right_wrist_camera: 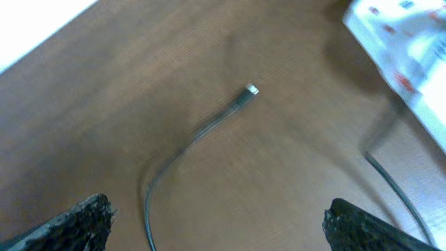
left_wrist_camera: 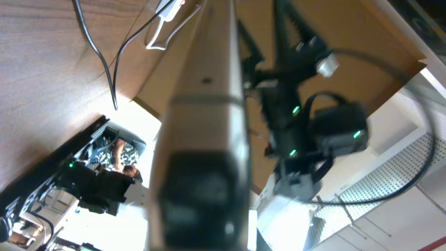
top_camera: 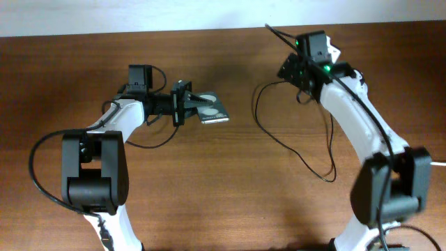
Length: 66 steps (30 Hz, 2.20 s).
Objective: Plug charger to phone and switch on socket
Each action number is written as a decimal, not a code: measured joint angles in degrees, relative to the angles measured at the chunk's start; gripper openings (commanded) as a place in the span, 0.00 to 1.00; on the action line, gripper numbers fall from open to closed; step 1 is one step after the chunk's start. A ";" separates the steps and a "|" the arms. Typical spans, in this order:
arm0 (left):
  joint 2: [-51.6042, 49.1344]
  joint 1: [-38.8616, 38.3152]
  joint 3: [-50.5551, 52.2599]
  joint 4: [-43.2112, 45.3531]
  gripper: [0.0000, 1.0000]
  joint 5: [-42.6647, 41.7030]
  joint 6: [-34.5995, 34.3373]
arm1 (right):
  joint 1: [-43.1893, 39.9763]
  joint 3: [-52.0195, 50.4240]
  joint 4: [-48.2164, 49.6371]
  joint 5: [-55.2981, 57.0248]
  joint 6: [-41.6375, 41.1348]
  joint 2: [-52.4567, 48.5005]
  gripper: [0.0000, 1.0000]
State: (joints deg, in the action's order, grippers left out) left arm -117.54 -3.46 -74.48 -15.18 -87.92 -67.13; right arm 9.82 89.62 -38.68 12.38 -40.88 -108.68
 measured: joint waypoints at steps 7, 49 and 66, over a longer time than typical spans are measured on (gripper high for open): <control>0.00 0.00 0.00 -0.02 0.00 0.00 0.00 | -0.07 4.15 9.01 -1.20 -7.82 -15.17 0.87; 0.00 0.00 0.00 -0.04 0.00 0.02 0.00 | 10.03 5.70 -5.84 -6.97 12.39 -19.43 0.49; 0.00 0.00 0.00 -0.04 0.00 0.02 0.00 | 9.62 5.86 -5.81 -7.93 12.17 -19.56 0.04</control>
State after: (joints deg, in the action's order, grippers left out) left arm -117.54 -3.46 -74.48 -15.22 -87.90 -67.13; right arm 19.44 95.48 -44.49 4.45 -28.71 -128.25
